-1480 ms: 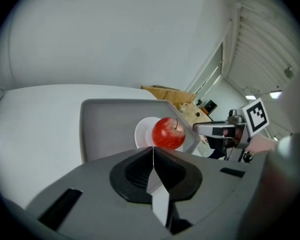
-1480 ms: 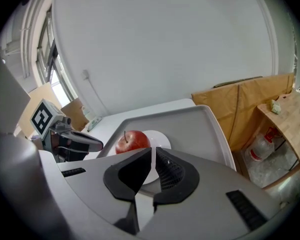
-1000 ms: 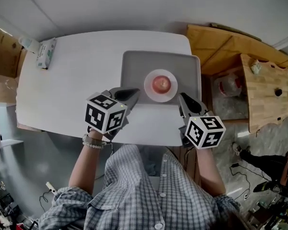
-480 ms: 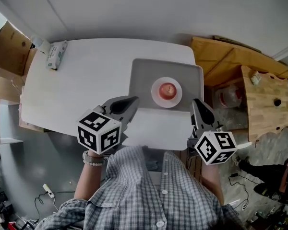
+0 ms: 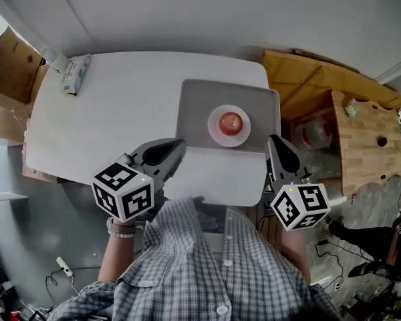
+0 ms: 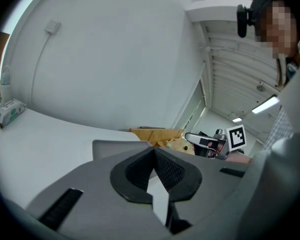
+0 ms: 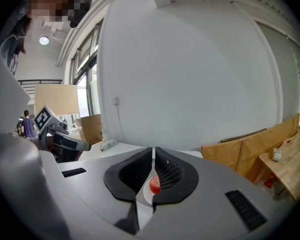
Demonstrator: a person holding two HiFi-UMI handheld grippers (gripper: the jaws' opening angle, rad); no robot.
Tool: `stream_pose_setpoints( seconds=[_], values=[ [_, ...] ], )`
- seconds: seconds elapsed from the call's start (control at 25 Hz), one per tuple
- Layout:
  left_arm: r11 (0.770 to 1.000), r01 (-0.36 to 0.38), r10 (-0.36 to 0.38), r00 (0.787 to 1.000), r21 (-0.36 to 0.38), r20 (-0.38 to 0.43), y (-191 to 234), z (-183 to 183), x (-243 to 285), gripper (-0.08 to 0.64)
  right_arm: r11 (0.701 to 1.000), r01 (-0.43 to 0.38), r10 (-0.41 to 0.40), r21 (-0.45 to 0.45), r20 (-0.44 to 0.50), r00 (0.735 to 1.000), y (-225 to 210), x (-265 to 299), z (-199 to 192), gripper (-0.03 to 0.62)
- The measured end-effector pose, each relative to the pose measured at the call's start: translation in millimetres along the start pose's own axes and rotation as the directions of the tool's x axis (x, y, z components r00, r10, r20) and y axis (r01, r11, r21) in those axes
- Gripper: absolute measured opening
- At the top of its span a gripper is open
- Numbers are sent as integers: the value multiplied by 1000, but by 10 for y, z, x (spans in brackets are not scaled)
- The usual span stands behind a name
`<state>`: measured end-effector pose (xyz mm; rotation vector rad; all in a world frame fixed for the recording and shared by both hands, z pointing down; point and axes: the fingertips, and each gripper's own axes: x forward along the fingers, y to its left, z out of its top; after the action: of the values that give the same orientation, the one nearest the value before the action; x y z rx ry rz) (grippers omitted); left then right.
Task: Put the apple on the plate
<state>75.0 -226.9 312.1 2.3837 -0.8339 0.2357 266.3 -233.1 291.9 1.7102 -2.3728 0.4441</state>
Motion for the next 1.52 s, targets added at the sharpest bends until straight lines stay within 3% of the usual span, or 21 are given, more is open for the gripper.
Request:
stream_pose_setpoints(
  seconds=[0.36, 0.6, 1.52],
  values=[
    [999, 33, -33, 999, 13, -1, -108, 14, 115, 9, 1000, 9, -9, 10, 12, 1000, 0, -51, -6, 34],
    [996, 76, -76, 997, -46, 7, -144, 7, 123, 9, 1000, 5, -5, 15, 4, 1000, 8, -39, -21, 33],
    [994, 39, -33, 998, -102, 61, 24, 60, 80, 9, 1000, 13, -12, 5, -34, 999, -17, -56, -101, 32]
  ],
)
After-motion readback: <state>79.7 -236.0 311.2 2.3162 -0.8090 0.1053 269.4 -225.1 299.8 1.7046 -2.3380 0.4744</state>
